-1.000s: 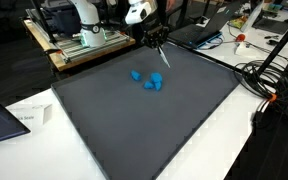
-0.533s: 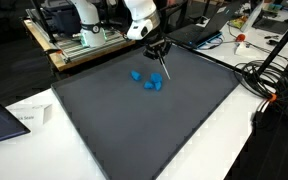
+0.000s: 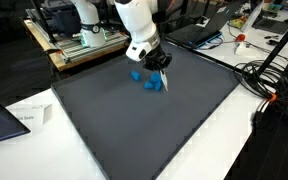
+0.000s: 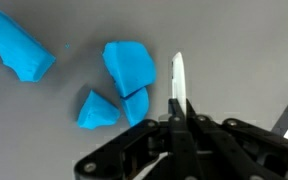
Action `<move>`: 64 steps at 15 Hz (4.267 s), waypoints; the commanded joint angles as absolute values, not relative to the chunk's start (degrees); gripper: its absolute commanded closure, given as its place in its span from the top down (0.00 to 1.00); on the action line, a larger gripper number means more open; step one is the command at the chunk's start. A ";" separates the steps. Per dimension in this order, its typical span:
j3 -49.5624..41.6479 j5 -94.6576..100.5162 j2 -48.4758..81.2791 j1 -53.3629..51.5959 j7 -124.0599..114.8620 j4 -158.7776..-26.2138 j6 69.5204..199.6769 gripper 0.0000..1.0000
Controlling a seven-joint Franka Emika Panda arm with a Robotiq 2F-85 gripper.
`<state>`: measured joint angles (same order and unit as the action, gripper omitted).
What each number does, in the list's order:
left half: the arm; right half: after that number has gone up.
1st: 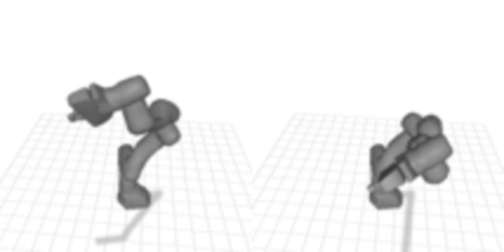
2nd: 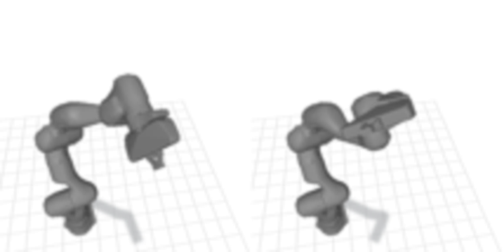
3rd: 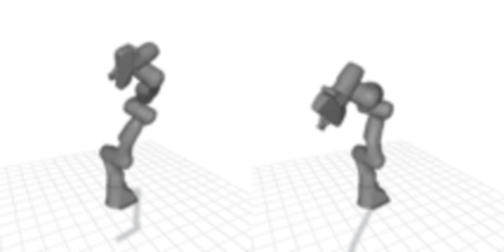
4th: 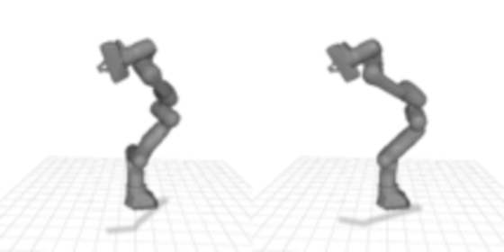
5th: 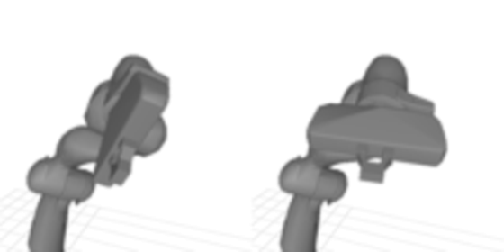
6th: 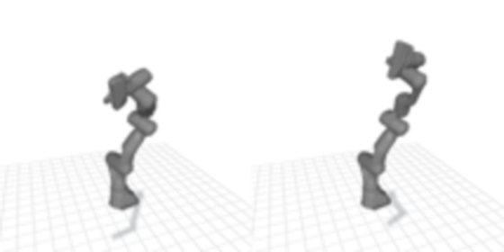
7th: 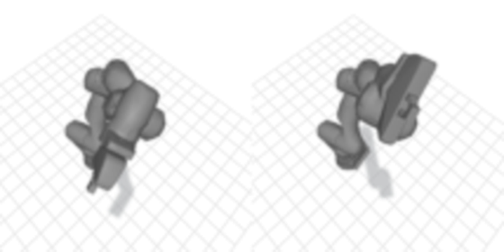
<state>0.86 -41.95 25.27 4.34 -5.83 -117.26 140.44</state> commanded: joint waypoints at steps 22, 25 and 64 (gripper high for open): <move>-3.33 -39.39 21.59 11.98 4.85 -110.25 119.99 0.01; -4.04 -33.80 18.24 10.40 4.18 -112.96 121.23 0.01; -2.88 -10.62 3.85 2.29 -21.53 -140.20 136.85 0.01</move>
